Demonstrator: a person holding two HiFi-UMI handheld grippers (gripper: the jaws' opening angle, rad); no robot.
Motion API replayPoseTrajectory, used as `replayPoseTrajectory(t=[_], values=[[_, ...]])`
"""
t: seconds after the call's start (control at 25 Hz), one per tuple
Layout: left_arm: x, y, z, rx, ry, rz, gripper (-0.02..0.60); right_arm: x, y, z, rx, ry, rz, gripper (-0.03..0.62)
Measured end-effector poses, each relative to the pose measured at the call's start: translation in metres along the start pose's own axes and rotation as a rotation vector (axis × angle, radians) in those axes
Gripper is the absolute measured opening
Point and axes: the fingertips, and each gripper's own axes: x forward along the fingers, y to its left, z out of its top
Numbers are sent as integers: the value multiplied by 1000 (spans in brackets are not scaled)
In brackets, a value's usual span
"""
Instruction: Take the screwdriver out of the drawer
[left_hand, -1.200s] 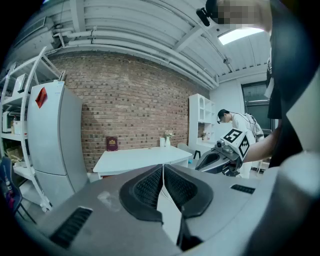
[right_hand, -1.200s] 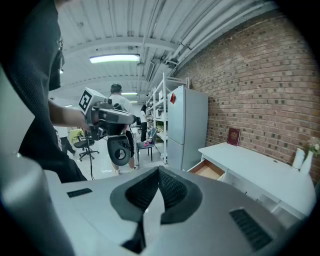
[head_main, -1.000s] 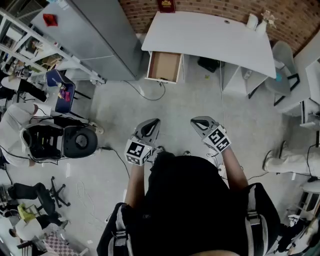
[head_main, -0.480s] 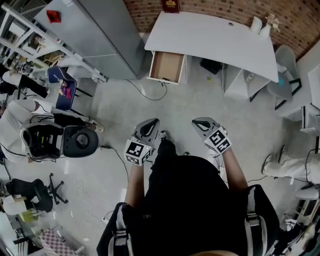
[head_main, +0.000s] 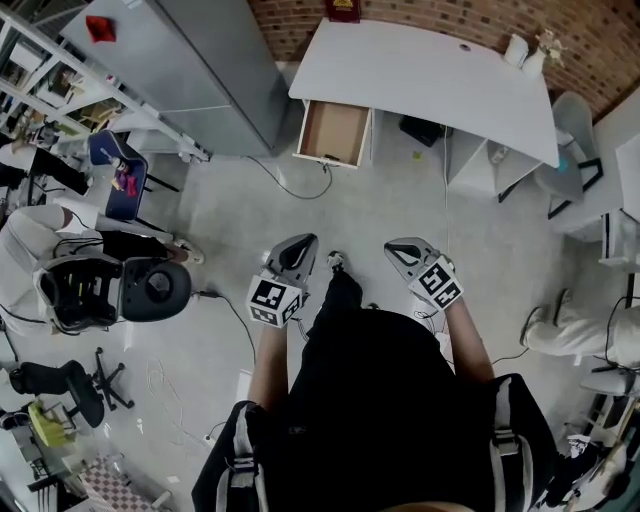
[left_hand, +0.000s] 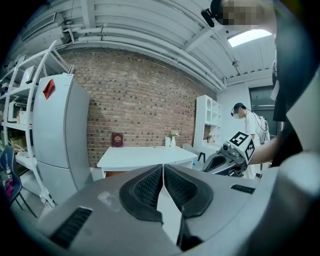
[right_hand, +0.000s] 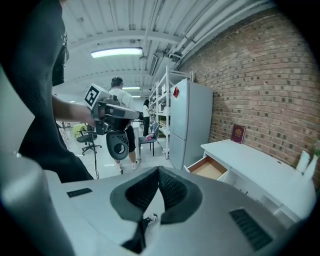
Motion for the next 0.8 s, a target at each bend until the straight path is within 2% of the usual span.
replayPoseTrajectory(t=[0.24,0.6,0.8], values=[[24,21,-3,-21,9,-26,21,17,-16,-5,29,38,23,57],[62,82,-1,-50,34,-21,21,71,-64,14,24,79,55,57],[77,113,2,-49,52,-50,21,103,-76,24,47,94,50,57]])
